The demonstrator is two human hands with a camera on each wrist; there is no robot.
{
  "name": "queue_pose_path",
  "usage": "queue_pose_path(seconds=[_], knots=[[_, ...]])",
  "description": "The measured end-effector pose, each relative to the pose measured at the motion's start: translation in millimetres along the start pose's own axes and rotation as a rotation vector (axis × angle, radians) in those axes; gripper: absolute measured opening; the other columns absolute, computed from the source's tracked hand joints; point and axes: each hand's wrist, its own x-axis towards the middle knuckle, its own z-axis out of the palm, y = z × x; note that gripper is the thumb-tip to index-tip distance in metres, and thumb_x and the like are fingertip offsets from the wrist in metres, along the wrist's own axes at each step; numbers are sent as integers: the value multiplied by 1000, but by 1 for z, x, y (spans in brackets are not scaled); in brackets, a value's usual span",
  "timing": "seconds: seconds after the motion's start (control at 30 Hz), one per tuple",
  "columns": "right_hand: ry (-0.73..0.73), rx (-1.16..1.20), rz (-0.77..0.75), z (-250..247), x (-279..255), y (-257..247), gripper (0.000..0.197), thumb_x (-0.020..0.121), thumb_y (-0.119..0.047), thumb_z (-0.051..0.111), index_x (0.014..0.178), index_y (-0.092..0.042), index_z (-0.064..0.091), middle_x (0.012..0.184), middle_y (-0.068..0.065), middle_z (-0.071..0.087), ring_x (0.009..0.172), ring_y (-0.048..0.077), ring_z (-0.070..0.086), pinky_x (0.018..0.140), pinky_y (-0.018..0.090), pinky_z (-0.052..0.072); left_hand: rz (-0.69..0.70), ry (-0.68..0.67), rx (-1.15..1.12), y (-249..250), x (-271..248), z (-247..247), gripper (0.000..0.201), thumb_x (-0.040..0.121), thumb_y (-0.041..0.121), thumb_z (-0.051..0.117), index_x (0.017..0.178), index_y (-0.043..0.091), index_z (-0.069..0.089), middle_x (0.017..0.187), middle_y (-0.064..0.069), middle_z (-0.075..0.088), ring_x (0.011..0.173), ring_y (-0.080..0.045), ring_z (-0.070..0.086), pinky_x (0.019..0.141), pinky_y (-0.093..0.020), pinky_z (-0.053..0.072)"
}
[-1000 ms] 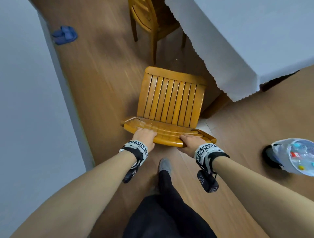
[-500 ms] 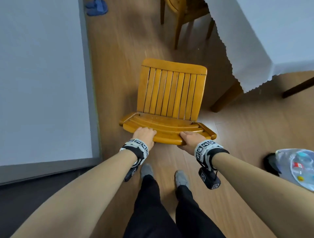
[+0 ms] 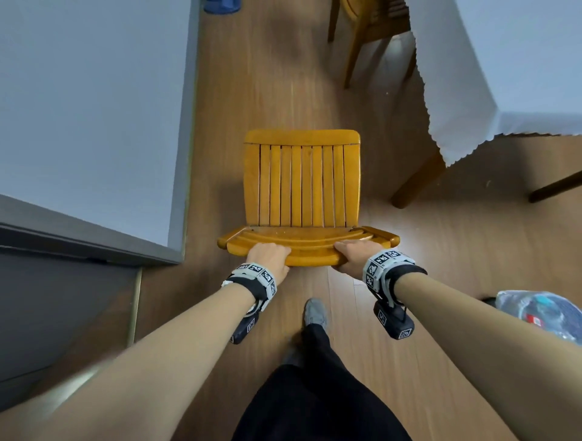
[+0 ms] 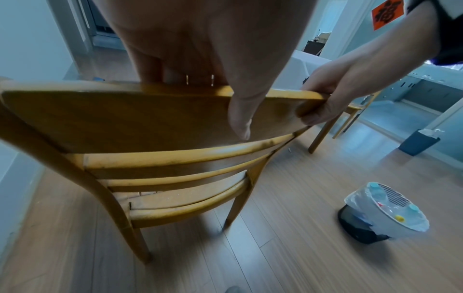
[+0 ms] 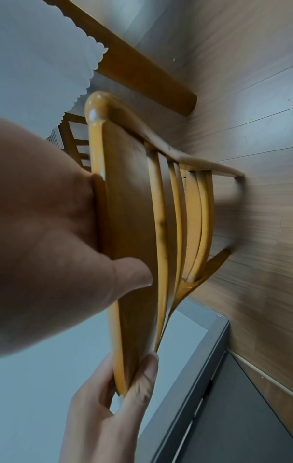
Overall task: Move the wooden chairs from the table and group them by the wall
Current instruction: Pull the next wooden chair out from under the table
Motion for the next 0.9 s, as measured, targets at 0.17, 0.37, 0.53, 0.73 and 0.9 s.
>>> queue_pose_path(seconds=[0.17, 0.37, 0.53, 0.73, 0.9], knots=[[-79, 7, 23, 25, -35, -9, 19, 95, -46, 57, 104, -30, 57, 92, -5, 65, 79, 15, 64, 74, 38, 59, -17, -1, -27, 23, -44, 19, 21, 97, 43, 58, 105, 26, 66, 94, 2, 70, 87, -22, 66, 76, -34, 54], [-86, 25, -3, 81, -88, -24, 19, 96, -47, 56, 105, -31, 56, 94, -7, 66, 80, 13, 65, 74, 36, 60, -9, -4, -42, 51, -108, 55, 21, 97, 43, 58, 104, 25, 66, 92, 3, 70, 88, -20, 67, 80, -34, 54], [-120, 12, -27, 115, -124, -27, 28, 95, -52, 53, 113, -32, 55, 103, -6, 67, 85, 15, 67, 78, 39, 60, -19, -46, -28, 77, -146, 77, 22, 97, 42, 59, 109, 24, 66, 99, 1, 71, 93, -22, 66, 80, -33, 52], [-121, -35, -56, 153, -165, -15, 27, 96, -52, 53, 113, -30, 55, 103, -6, 65, 85, 15, 65, 78, 38, 60, -76, -87, -61, 121, -183, 103, 22, 96, 42, 59, 108, 25, 66, 97, 1, 70, 92, -22, 66, 79, -34, 54], [-76, -86, -101, 176, -188, 2, 30, 94, -55, 52, 111, -31, 57, 105, -5, 67, 84, 16, 66, 74, 37, 60, -165, -56, -136, 163, -208, 118, 19, 96, 41, 60, 106, 26, 66, 97, 2, 70, 92, -22, 65, 75, -32, 49]])
